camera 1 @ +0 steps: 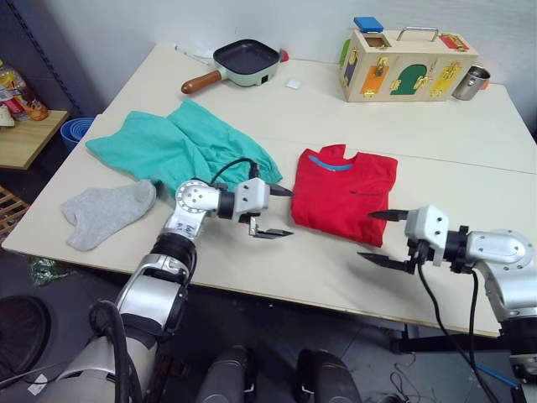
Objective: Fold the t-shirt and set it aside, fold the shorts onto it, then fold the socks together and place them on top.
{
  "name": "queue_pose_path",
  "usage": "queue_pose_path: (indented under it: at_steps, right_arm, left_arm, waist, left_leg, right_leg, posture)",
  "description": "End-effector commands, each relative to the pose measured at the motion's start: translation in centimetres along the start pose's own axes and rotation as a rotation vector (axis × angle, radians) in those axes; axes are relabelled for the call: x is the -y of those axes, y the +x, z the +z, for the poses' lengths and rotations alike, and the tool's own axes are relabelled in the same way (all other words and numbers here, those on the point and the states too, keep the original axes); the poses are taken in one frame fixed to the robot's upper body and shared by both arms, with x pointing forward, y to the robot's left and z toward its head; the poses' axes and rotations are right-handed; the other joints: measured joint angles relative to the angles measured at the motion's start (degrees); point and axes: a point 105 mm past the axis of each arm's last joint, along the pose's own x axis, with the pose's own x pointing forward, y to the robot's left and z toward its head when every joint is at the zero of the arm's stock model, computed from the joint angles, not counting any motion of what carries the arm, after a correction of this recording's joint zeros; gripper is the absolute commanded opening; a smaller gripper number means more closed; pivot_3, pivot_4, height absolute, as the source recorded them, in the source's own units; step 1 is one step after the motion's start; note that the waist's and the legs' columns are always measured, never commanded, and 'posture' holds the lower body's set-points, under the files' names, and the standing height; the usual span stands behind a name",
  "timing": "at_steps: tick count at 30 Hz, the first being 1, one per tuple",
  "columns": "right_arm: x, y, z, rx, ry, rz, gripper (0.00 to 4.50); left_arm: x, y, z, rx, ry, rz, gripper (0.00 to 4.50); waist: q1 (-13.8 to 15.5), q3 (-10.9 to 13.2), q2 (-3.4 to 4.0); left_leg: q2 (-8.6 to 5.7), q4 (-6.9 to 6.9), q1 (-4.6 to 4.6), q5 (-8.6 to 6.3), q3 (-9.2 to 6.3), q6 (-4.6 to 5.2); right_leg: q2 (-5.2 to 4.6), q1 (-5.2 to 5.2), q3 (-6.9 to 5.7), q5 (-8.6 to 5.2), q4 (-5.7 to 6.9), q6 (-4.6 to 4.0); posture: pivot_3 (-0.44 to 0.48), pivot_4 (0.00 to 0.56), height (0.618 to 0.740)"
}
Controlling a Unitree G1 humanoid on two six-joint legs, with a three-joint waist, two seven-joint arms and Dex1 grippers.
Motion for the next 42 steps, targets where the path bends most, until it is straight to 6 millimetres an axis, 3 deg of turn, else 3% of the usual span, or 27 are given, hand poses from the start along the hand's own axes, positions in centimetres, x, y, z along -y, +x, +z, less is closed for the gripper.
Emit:
queue_pose_path:
  at_steps: [1,6,9,13,20,23,25,31,37,39,42]
  right_arm:
    - [1.0,0.2,-0.1,-0.018,-0.054,-0.070,4.48]
    - [1.2,0.8,-1.5,-0.086,-0.115,-0.084,4.48]
    - [1.7,1.0,-2.3,-0.114,-0.151,-0.115,3.87]
    - [1.6,1.1,-2.8,-0.119,-0.184,-0.114,2.51]
    - [0.1,0.4,-2.4,-0.078,-0.193,-0.077,0.05]
    - [-1.7,-0.1,-1.6,-0.031,-0.157,-0.003,0.00]
    - [-2.9,-0.5,-1.2,-0.014,-0.135,0.044,0.00]
    - [-5.7,-2.0,-0.3,-0.008,-0.067,0.077,0.00]
    - [-6.4,-3.2,-0.6,-0.028,0.061,0.044,0.00]
    - [-6.7,-3.4,-0.7,-0.034,0.103,0.055,0.63]
    - [-7.6,-4.2,-0.5,-0.044,0.151,0.114,1.59]
  left_arm:
    - [-0.3,1.9,0.5,-0.020,0.054,0.020,4.50]
    - [-0.6,3.6,-0.5,-0.101,0.073,0.059,4.50]
    - [-1.2,4.1,-1.7,-0.193,0.082,0.125,4.50]
    - [-1.0,4.1,-3.2,-0.282,0.084,0.142,3.61]
    - [1.1,3.3,-2.9,-0.163,-0.002,0.036,1.45]
    - [2.0,2.4,-2.0,-0.099,-0.006,-0.004,0.45]
    - [2.6,1.9,-1.4,-0.067,0.006,-0.032,0.02]
    - [5.6,0.2,0.4,-0.058,0.056,-0.103,0.02]
    - [7.3,-0.3,1.3,-0.053,0.010,-0.093,0.02]
    - [7.5,-0.3,1.4,-0.040,-0.026,-0.084,0.00]
    - [7.5,-1.3,1.5,-0.041,-0.052,-0.072,0.86]
  waist:
    - [0.04,0.00,0.00]
    - [0.07,0.00,0.00]
    - [0.05,-0.01,-0.01]
    - [0.33,-0.03,-0.03]
    - [-0.23,-0.04,-0.02]
    - [-0.48,-0.04,-0.01]
    - [-0.49,-0.04,-0.01]
    - [-0.37,-0.05,0.02]
    - [0.26,-0.06,0.04]
    - [0.63,-0.07,0.05]
    - [0.90,-0.07,0.07]
  left_leg:
    - [0.00,0.00,0.00,0.00,0.00,0.00]
    - [0.01,-0.03,0.00,0.00,0.00,0.00]
    - [0.01,-0.02,0.01,0.00,0.02,0.00]
    - [0.01,0.07,0.04,0.02,0.01,0.05]
    - [0.07,0.09,0.05,0.00,0.00,0.00]
    - [0.10,0.02,0.04,-0.02,-0.04,-0.04]
    - [0.11,-0.01,0.04,-0.03,-0.07,-0.06]
    - [0.11,0.02,0.04,-0.04,-0.11,-0.07]
    - [0.11,0.06,0.04,-0.06,-0.15,-0.08]
    - [0.13,0.06,0.05,-0.07,-0.16,-0.09]
    - [0.13,0.05,0.04,-0.08,-0.17,-0.08]
  right_leg:
    - [0.00,0.00,0.00,0.00,0.01,0.00]
    - [0.04,-0.01,-0.04,0.00,0.03,0.00]
    - [0.04,0.00,-0.02,0.00,0.03,0.00]
    - [0.01,0.09,-0.01,0.02,0.05,0.04]
    - [-0.01,0.05,0.04,0.03,0.06,0.05]
    - [0.02,0.03,0.04,0.02,0.04,0.02]
    - [0.02,0.04,0.05,0.01,0.01,0.01]
    - [-0.09,0.06,0.14,0.01,-0.02,0.01]
    - [-0.13,0.10,0.25,0.02,-0.07,0.01]
    - [-0.15,0.09,0.26,0.02,-0.08,0.01]
    - [-0.15,0.09,0.26,0.02,-0.09,0.01]
  posture:
    - [0.000,0.150,0.740]
    - [0.000,0.150,0.740]
    - [0.000,0.150,0.740]
    - [0.000,0.150,0.740]
    - [0.000,0.150,0.740]
    - [0.000,0.150,0.740]
    - [0.000,0.150,0.740]
    - [0.000,0.150,0.740]
    - [0.000,0.150,0.740]
    - [0.000,0.150,0.740]
    - [0.000,0.150,0.740]
